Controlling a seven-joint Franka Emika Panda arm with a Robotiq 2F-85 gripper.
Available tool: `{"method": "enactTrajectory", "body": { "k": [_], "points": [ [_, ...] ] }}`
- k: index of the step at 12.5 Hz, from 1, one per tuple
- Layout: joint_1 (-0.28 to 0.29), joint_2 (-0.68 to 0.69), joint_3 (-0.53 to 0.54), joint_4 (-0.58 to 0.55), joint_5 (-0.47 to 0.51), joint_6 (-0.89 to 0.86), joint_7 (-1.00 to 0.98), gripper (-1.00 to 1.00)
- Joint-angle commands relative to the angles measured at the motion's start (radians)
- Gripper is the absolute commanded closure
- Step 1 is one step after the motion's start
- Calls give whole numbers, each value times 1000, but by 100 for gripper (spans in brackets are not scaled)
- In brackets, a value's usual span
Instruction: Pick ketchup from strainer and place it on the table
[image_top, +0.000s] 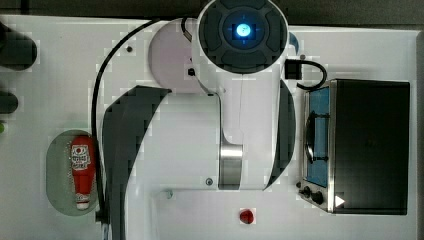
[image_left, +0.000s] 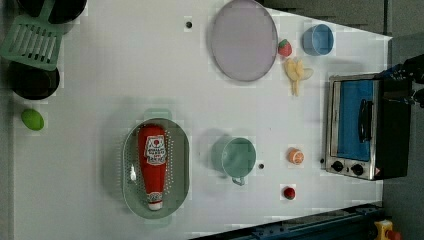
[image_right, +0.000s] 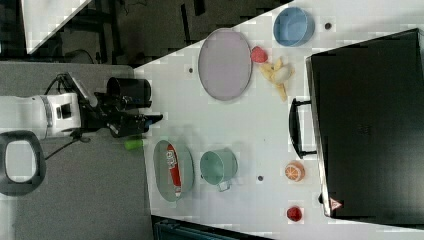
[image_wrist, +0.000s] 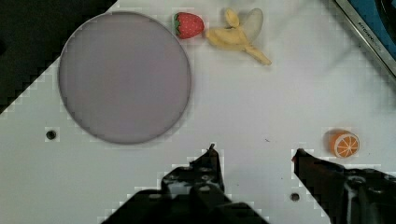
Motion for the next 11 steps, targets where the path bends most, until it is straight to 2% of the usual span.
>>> {"method": "enactTrajectory", "body": {
  "k": [1,3,6,11],
  "points": [
    [-102,-215,43,-138,38,-105,18,-58],
    [-93,-210,72,-138,43,-104,18,-100],
    [-59,-190,174,-138,48,-94,18,-100],
    [-19,-115,423,-138,48,20,20,-100]
  ]
}}
